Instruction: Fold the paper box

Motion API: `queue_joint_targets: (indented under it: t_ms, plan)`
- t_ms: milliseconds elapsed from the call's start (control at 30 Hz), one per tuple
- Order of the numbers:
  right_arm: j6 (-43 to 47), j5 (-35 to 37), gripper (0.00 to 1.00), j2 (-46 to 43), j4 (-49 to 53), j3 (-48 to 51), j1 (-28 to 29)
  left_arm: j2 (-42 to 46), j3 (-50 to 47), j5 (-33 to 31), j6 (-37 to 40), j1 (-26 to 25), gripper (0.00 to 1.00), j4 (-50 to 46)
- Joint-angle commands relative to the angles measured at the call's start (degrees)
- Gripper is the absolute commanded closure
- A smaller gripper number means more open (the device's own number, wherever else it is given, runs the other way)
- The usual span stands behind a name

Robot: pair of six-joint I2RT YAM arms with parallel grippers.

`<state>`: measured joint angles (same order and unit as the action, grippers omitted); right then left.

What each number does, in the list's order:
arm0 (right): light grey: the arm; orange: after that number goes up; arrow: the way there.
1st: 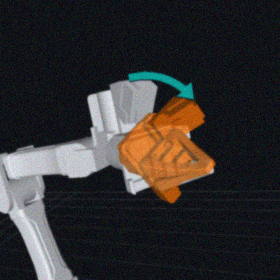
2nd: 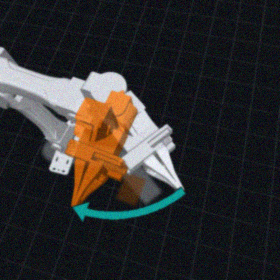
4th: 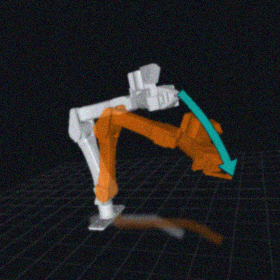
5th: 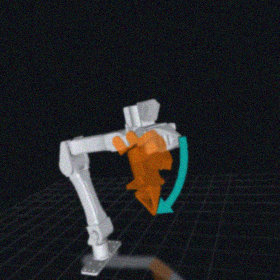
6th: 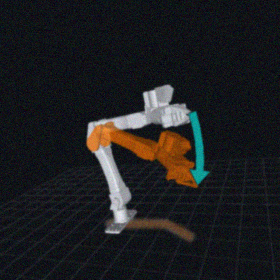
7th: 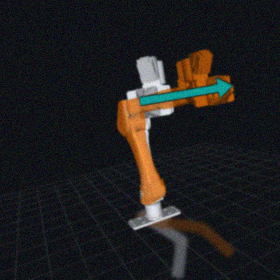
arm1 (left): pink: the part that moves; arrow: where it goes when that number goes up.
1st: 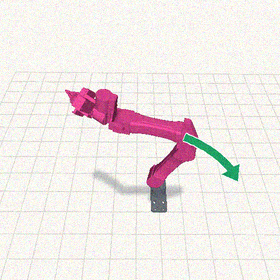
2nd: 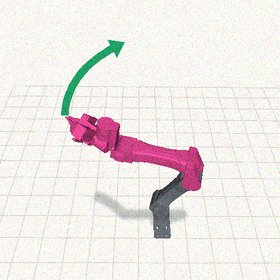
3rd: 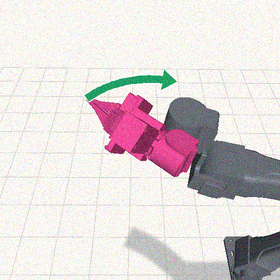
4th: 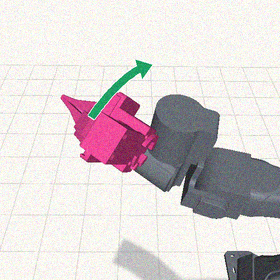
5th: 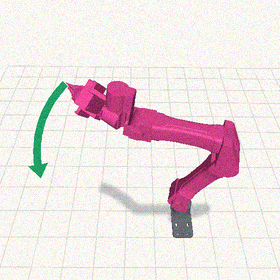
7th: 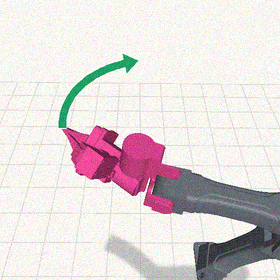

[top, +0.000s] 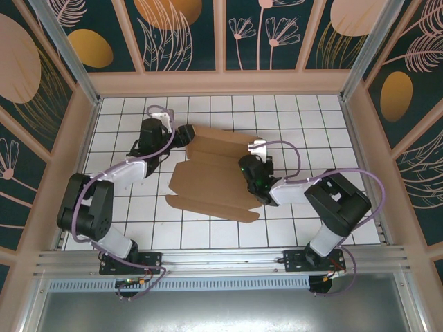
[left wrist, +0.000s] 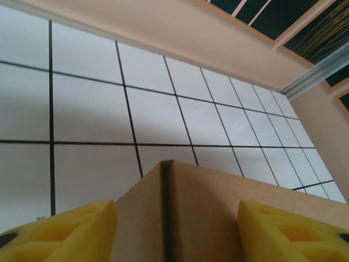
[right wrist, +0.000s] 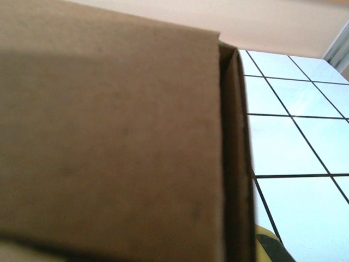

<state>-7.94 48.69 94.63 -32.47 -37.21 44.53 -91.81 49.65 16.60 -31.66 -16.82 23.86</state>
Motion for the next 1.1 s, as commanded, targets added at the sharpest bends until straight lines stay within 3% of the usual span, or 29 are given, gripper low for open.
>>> queue_joint_targets:
  t_ms: [0, 200, 300, 467, 600, 733, 867, 1067]
  plan:
    - [-0.8, 3.4, 1.0, 1.3, -1.5, 0.7, 0.5, -2.3, -1.7, -0.4, -1.7, 0.0, 0.44, 1.0]
    - [-2.1, 1.9, 1.0, 1.9, -0.4, 1.1, 0.6, -3.6, -5.0, -0.3, -4.7, 0.0, 0.5, 4.0]
    - [-0.5, 0.9, 0.93, 0.4, -0.6, 0.9, 0.5, -3.2, -5.3, -0.6, -4.8, 0.0, 0.52, 3.5]
    - [1.1, -10.3, 0.37, -9.1, 2.1, -0.2, -0.6, -2.2, -4.6, -3.0, -3.9, 0.0, 0.53, 1.0]
    - [1.0, -25.5, 0.17, -17.4, 4.9, 0.0, -3.5, -2.3, -3.9, -3.6, -3.6, 0.0, 0.54, 0.0]
    - [1.5, -36.7, 0.14, -23.2, 8.6, -0.7, -5.9, -2.8, -3.6, -3.4, -3.7, 0.0, 0.55, 0.1]
    - [-5.6, -41.3, 0.14, -27.0, 12.3, -2.2, -10.8, -3.4, -2.9, -2.3, -3.6, 0.0, 0.55, 0.3]
    - [-18.2, -47.5, 0.26, -24.8, 17.3, -7.5, -17.1, -3.5, -2.4, -2.2, -3.3, 0.0, 0.55, 0.1]
